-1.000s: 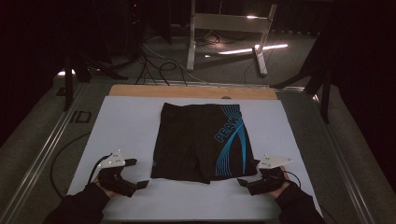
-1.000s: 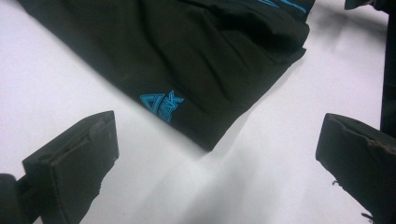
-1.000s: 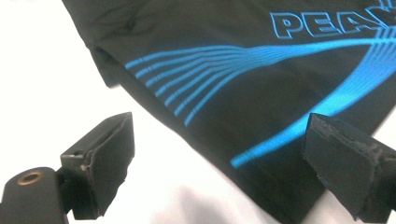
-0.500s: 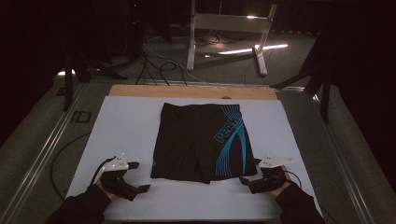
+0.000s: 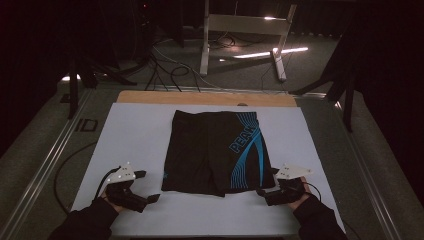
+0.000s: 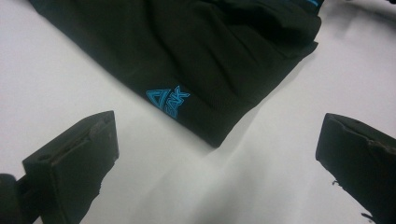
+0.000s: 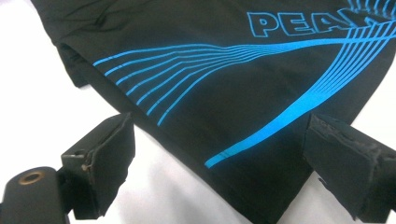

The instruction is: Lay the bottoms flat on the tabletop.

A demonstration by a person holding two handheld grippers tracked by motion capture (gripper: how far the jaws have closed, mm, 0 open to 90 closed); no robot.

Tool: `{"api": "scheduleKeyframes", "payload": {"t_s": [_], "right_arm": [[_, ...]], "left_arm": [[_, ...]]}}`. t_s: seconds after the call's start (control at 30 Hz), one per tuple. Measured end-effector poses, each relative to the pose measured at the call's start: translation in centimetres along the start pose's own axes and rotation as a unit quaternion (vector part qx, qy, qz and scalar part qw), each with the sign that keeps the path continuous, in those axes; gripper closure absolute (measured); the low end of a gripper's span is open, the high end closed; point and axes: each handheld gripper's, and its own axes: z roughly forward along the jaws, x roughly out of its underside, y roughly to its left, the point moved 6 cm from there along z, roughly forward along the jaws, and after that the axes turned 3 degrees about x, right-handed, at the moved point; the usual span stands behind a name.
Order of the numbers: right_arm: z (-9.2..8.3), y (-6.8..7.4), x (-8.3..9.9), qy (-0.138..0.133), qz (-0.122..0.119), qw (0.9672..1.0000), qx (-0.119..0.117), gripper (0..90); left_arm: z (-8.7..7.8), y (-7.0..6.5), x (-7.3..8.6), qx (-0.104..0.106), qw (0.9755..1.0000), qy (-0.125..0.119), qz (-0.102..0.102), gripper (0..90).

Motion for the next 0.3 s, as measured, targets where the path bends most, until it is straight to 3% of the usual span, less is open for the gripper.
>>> {"api": "scheduleKeyframes", "payload": {"t_s": [0.3], "right_arm": [[0.09,0.03,0.13,0.002,-0.002,1.0000,0.000,10.9]], "left_arm": [[-0.10,0.04,-0.04,-0.002,1.0000,-0.003,-0.002,0.0]]}}
